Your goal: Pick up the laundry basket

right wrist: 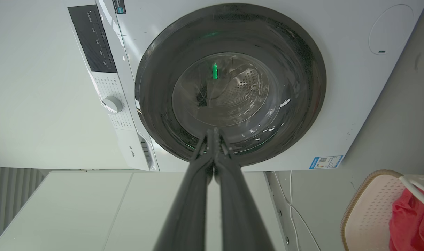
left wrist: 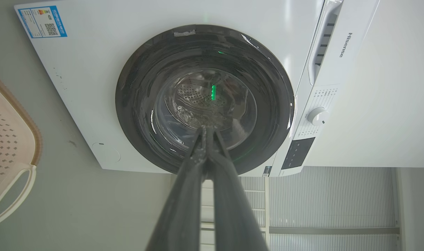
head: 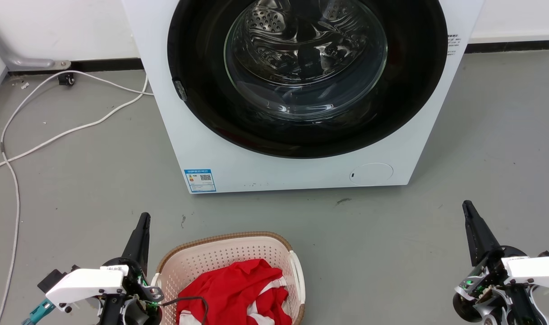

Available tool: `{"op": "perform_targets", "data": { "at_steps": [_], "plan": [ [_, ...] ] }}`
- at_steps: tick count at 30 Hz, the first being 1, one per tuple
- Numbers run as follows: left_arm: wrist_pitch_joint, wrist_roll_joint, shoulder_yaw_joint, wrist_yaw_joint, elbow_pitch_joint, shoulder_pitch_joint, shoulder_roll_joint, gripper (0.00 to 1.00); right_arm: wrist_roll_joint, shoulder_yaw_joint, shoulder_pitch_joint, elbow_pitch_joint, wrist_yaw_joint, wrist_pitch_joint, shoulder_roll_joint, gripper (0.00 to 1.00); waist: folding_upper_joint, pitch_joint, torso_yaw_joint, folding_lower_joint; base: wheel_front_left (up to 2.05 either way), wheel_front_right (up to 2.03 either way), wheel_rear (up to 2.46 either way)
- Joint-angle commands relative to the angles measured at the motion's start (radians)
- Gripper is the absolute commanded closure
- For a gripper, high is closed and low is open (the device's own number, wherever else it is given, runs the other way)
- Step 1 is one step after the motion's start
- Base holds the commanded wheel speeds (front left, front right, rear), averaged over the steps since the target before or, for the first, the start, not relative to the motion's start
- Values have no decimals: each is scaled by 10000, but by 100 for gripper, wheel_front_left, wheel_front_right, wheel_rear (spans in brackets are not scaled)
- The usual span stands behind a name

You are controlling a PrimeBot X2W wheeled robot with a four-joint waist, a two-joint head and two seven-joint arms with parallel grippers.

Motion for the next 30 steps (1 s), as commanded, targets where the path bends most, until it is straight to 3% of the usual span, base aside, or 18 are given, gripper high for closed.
{"op": "perform_targets", "data": {
  "at_steps": [1,22,23,30],
  "plan": [
    [23,-14,21,-33,-39,72,9,100,-76,-14,65,10,-3,23,35,100,0,0,0,-1,0,0,0],
    [23,-15,21,-33,-39,73,9,100,-67,-18,64,9,-3,29,38,100,0,0,0,-1,0,0,0],
    [23,-15,21,-33,-39,73,9,0,-68,-19,64,9,-3,29,38,0,0,0,0,-1,0,0,0],
    [-217,180,-73,11,92,164,-28,0,-278,29,152,194,0,-213,18,0,0,6,3,-1,0,0,0]
  ]
}}
